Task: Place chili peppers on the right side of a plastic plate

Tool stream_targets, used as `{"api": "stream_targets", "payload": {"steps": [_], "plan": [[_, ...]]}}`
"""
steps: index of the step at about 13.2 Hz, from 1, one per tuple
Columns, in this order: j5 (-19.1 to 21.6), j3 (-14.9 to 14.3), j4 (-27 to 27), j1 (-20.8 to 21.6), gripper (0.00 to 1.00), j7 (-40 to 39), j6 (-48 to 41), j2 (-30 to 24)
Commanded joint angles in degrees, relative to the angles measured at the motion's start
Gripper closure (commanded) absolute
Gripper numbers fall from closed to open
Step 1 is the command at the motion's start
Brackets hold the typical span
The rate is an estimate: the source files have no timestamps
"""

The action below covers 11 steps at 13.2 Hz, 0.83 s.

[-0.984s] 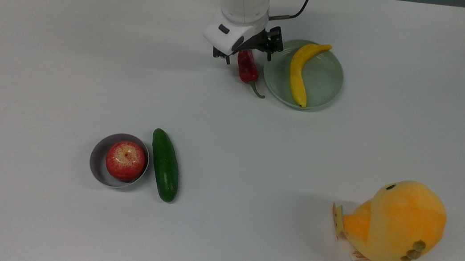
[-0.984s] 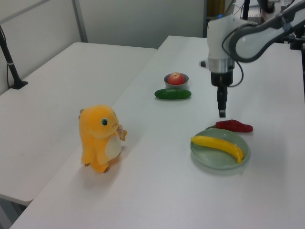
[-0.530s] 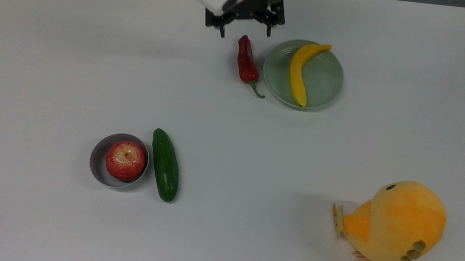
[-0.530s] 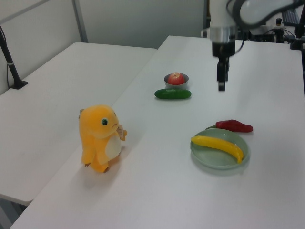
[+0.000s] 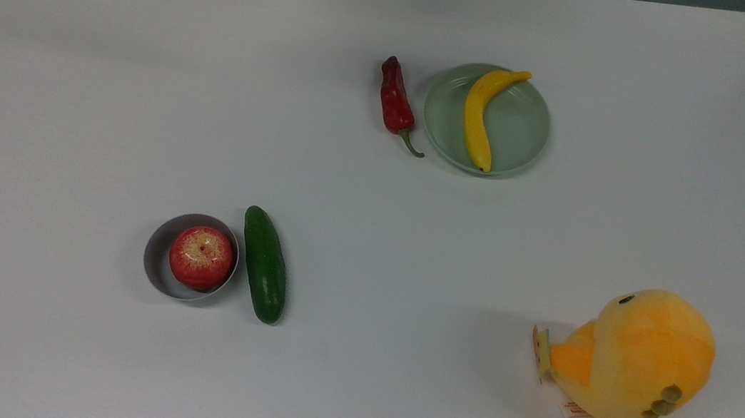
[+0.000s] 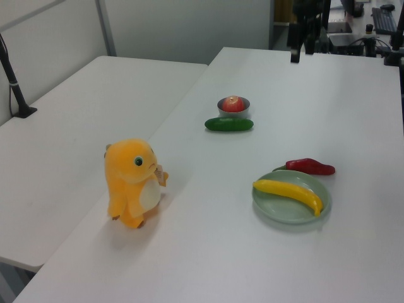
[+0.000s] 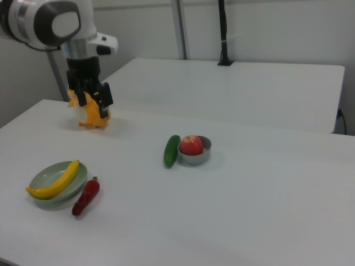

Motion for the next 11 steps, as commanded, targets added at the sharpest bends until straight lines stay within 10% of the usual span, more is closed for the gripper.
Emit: {"api": "stream_targets", "payload": {"steps": [1,11], "plan": [[-0.9,-2.3,3.4,1.1,0.00,2.6,-6.2,-2.9],[-3.4,-5.7,1.1,5.6,0.00,-5.3,-0.8,-4.4]]}}
